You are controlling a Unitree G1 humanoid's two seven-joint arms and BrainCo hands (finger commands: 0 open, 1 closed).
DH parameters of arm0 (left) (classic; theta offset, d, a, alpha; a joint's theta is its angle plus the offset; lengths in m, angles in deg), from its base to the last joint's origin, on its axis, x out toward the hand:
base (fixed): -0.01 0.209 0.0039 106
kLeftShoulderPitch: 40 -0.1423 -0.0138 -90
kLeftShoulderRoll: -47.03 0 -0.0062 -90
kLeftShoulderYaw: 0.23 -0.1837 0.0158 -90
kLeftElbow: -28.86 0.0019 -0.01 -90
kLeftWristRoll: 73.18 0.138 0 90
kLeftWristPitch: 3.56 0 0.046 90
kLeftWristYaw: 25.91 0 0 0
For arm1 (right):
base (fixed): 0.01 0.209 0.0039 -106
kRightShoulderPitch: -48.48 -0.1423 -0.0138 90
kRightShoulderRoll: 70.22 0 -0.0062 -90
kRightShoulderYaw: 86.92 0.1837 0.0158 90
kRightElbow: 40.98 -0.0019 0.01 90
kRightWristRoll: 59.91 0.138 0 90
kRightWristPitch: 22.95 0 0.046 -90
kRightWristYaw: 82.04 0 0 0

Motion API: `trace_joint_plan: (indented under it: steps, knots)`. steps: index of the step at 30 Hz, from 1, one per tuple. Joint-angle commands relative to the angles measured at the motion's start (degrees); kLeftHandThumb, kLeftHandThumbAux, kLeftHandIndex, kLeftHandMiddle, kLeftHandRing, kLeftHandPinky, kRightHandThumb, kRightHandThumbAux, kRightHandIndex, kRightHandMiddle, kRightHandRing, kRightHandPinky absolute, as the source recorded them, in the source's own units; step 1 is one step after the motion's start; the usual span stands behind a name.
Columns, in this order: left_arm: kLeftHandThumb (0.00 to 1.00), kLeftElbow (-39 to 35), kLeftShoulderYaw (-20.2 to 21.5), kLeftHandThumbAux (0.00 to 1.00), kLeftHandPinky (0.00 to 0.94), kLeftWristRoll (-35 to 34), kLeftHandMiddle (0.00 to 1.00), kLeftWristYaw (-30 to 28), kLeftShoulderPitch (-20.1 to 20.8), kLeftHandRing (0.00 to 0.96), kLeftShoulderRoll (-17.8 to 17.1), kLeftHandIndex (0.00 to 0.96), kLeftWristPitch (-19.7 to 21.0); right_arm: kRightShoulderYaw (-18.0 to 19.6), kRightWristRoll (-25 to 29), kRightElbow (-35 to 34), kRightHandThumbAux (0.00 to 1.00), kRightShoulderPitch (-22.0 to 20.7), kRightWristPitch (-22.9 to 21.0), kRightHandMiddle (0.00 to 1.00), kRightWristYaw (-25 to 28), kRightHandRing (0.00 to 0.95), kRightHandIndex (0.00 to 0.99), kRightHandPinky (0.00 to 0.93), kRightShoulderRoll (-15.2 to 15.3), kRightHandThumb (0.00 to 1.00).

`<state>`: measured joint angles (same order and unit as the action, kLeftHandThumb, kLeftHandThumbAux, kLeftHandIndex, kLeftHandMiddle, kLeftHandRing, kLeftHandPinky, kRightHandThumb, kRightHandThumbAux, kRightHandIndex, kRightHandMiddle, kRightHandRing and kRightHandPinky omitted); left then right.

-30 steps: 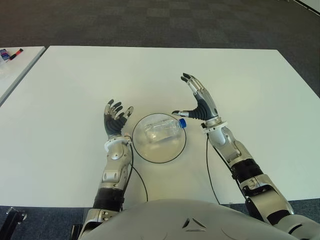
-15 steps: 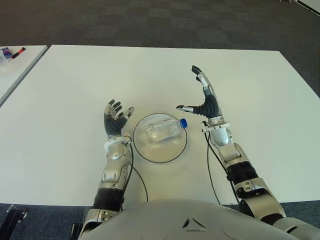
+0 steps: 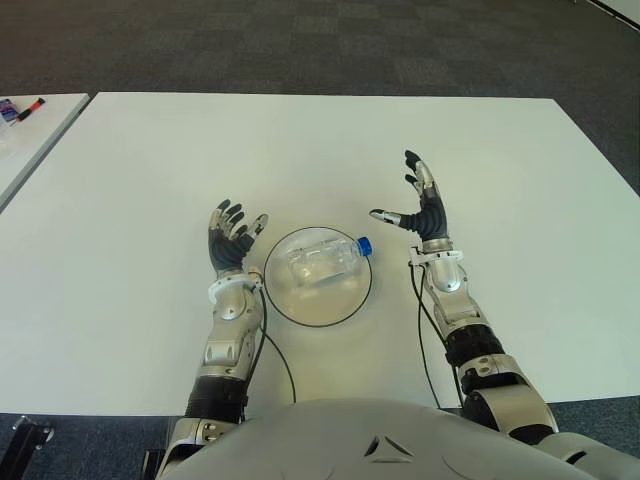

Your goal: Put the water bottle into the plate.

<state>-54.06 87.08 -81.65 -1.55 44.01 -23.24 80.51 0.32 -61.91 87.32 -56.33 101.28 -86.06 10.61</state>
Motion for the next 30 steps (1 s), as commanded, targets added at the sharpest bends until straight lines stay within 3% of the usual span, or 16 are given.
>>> trace_joint_plan:
  steps: [1,6,12,17,23,30]
  knots:
    - [0.056,0.7,0.2,0.89,0.227,-0.2,0.233,-1.1,-0.6,0.214,4.5,0.178,0.2,5.7,12.9,6.1,0.873,-2.4,-6.9,0.0,10.9,0.0,0.0,0.033,-4.6,0.0]
    - [0.053,0.6,0.3,0.887,0.217,-0.2,0.228,-1.3,-0.8,0.208,4.4,0.178,0.0,8.4,18.8,2.8,0.838,-0.4,-13.0,0.0,16.3,0.0,0.0,0.036,-6.1,0.0]
    - [0.048,0.1,0.6,0.887,0.208,-0.1,0.219,-1.3,-1.1,0.198,4.3,0.179,0.3,7.8,23.9,-13.8,0.811,8.0,-28.5,0.021,14.9,0.006,0.013,0.051,-10.0,0.0]
    - [0.044,0.3,0.9,0.888,0.202,-0.9,0.207,-2.0,-1.1,0.188,4.5,0.174,0.0,9.0,25.9,-16.3,0.813,7.8,-37.2,0.037,14.9,0.014,0.022,0.055,-9.8,0.0]
    - [0.044,0.0,1.3,0.899,0.192,-2.2,0.188,-3.1,-1.2,0.172,4.9,0.164,0.2,9.9,27.7,-19.7,0.834,8.4,-42.4,0.05,15.1,0.023,0.031,0.061,-10.6,0.0]
    - [0.038,-0.6,1.7,0.918,0.19,-3.4,0.173,-3.8,-1.3,0.162,5.2,0.156,0.9,10.1,28.2,-22.5,0.863,9.2,-45.6,0.065,14.9,0.039,0.044,0.075,-11.6,0.0]
